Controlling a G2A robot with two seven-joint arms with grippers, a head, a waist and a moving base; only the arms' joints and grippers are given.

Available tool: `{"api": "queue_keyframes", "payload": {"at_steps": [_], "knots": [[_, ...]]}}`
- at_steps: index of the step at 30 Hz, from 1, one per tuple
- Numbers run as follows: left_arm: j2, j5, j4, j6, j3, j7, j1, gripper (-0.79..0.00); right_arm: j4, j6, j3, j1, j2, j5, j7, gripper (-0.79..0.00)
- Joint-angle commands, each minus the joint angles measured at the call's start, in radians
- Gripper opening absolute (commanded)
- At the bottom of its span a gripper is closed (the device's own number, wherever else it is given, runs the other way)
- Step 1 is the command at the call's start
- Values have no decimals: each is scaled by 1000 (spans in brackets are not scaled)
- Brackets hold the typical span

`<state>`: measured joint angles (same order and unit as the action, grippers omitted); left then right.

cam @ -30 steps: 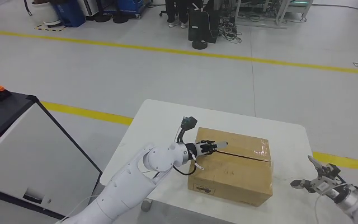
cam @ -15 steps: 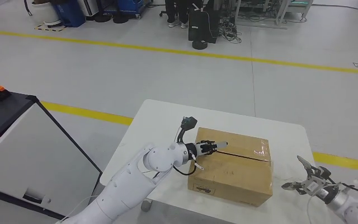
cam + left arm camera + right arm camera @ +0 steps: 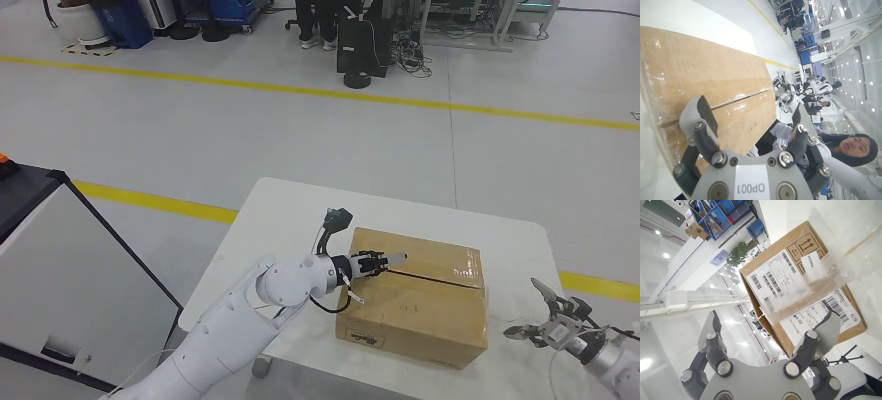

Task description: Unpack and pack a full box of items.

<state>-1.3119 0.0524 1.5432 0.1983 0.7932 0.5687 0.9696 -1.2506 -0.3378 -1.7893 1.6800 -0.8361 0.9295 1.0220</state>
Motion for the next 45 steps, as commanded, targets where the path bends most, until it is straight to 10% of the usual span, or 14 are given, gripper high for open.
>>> {"api": "queue_keyframes", "payload": {"at_steps": [1, 21, 45], "knots": [[0, 0, 0, 0, 0, 0, 0, 0, 2, -57, 7, 1, -4, 47, -2, 0], [0, 0, 0, 0, 0, 0, 0, 0, -169, -152, 37, 87, -54, 298, -398, 0], [0, 0, 0, 0, 0, 0, 0, 0, -242, -106, 71, 101, -88, 320, -577, 0]]}}
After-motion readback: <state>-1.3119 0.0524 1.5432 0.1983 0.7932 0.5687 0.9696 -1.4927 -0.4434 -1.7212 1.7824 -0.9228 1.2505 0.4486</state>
